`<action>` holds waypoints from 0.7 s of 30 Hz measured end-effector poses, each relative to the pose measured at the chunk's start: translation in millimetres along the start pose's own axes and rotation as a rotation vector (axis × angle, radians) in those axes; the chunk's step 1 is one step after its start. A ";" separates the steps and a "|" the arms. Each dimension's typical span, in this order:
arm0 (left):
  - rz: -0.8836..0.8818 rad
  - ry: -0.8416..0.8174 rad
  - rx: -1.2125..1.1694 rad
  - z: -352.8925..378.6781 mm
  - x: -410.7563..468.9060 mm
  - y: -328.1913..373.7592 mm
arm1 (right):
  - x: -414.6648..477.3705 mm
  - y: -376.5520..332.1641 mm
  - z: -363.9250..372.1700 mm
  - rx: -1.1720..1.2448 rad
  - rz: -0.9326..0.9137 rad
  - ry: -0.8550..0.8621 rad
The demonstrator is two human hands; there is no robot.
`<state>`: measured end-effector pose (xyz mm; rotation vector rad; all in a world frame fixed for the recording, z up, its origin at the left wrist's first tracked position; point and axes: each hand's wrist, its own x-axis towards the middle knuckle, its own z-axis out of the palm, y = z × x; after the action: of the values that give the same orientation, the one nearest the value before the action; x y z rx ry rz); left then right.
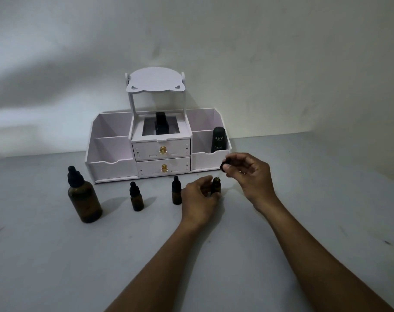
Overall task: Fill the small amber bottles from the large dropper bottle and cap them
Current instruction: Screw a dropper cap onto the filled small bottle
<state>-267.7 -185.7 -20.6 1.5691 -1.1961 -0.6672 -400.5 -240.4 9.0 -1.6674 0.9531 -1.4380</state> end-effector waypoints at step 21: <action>0.093 0.018 -0.046 -1.1 -1.9 -1.2 | -9.1 17.7 14.7 -0.238 -0.045 -0.074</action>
<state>-267.0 -183.5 -21.6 1.4692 -1.2245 -0.6150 -388.1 -239.7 -12.5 -1.9119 1.0854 -1.3231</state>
